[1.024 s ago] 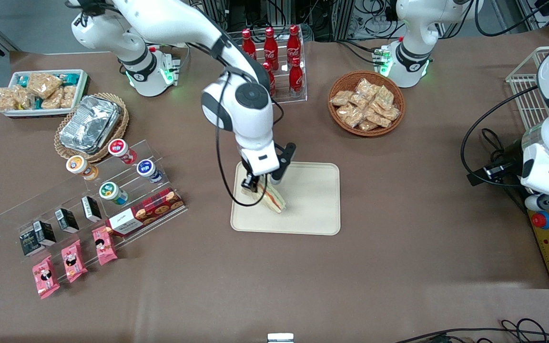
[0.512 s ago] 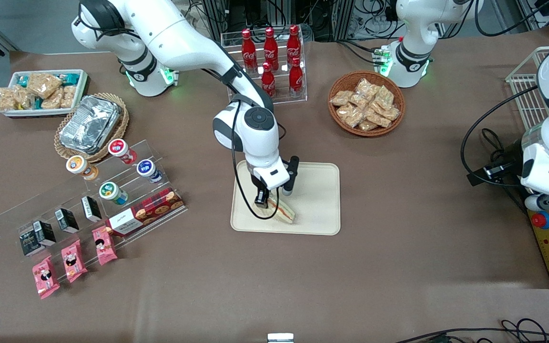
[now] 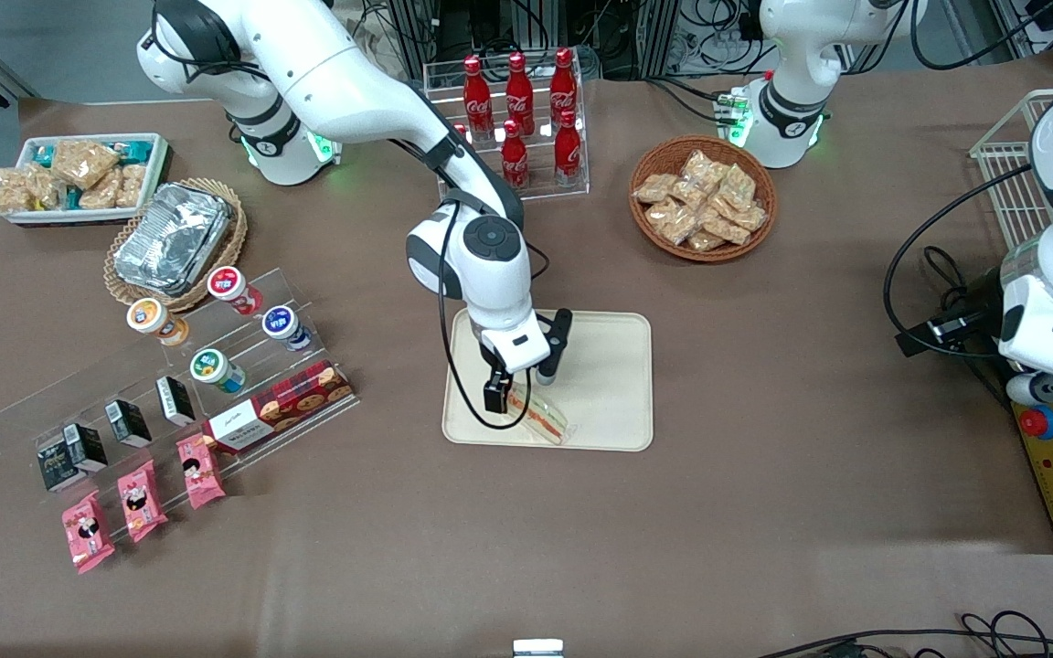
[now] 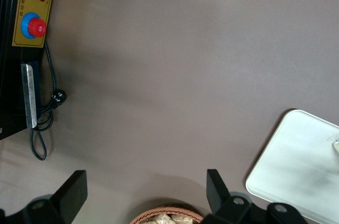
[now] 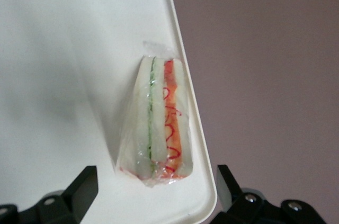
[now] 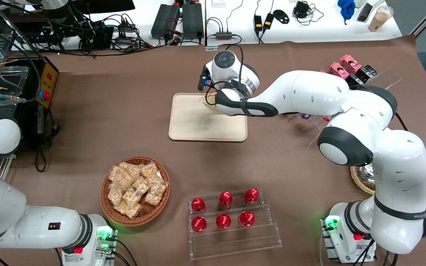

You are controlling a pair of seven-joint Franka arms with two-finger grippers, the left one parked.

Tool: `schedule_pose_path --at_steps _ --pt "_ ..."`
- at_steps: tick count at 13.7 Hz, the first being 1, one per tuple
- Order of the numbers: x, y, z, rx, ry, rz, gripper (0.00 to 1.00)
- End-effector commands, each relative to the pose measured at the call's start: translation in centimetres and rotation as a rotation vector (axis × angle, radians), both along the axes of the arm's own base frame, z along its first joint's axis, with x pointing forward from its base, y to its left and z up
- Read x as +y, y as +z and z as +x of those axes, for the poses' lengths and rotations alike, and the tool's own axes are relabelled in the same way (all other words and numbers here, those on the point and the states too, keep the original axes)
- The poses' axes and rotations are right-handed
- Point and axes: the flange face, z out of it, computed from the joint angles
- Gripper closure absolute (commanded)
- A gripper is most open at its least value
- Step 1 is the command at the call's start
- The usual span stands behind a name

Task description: Place sandwich on tray

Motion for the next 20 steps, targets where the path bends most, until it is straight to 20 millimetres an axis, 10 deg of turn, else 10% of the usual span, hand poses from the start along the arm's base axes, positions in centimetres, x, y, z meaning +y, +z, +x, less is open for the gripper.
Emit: schedule_pose_path --at_steps 1,4,12,20 --pt "-1.8 4.2 1.5 0.002 -0.089 0.026 0.01" --pt "-7.2 8.9 3.8 0.061 -0.355 0.042 0.01" --pt "-34.5 18.4 11.2 0.218 -0.871 0.156 0.01" --pt "-45.4 22.7 10.5 0.323 -1.101 0.249 0.01"
